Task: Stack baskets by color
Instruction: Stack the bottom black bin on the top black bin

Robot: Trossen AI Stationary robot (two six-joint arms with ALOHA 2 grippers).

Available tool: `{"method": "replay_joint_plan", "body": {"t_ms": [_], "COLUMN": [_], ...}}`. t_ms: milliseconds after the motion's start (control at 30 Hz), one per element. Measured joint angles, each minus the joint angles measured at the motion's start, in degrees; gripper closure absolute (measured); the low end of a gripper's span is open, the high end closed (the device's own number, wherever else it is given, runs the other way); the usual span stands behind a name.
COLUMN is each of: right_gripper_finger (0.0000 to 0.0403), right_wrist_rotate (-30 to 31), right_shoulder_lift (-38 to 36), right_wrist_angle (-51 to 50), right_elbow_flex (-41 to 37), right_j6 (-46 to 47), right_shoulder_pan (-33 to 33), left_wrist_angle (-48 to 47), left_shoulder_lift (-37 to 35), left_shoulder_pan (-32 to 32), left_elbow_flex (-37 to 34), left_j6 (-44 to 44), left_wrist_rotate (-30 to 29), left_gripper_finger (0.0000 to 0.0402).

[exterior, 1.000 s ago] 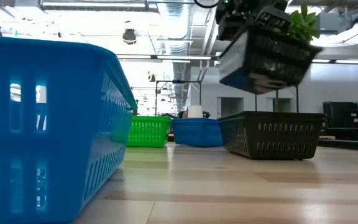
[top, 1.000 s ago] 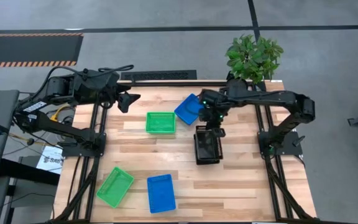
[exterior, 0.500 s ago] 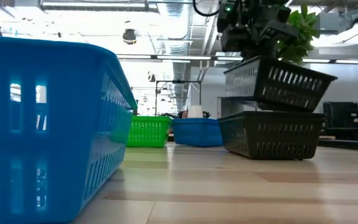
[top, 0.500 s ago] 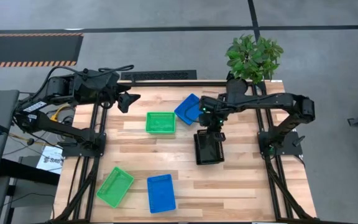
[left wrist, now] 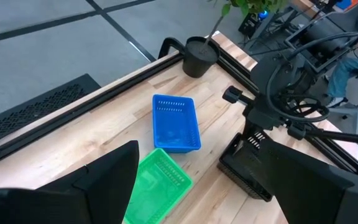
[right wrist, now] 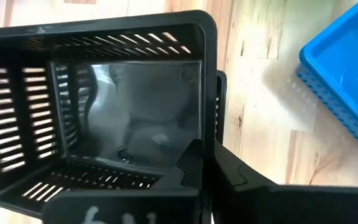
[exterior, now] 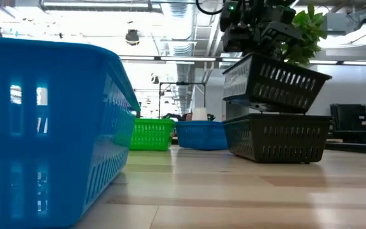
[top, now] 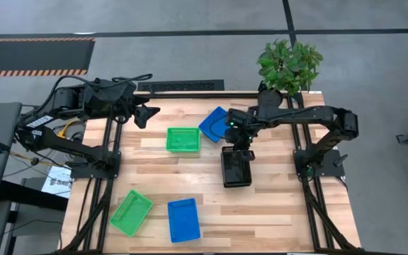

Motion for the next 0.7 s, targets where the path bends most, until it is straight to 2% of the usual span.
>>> {"method": "replay_joint_plan", "body": {"t_ms": [200, 467, 700], "right_gripper_finger": [0.0360, 0.0358, 0.0345], "right_wrist_rotate": [0.8, 2.9, 2.8], "right_shoulder_lift": [0.6, 0.8, 5.2], "right_wrist_angle": [0.1, -0.1, -3.0], "right_elbow_flex": [0.1, 0.0, 0.0], "right_j6": [0.2, -0.6, -1.7], "right_shoulder_pan": [0.3, 0.2, 0.5], "left_wrist_angle": [0.0, 0.0, 0.0], "left_shoulder_lift": [0.0, 0.0, 0.0], "left_shoulder_pan": [0.0, 0.0, 0.0], "left_elbow_flex": [0.0, 0.0, 0.0], "left_j6": [0.1, 0.6, 0.7], "left_wrist_rotate": [0.2, 0.1, 0.0], "left_gripper_finger": [0.0082, 0.0082, 0.0082]}}
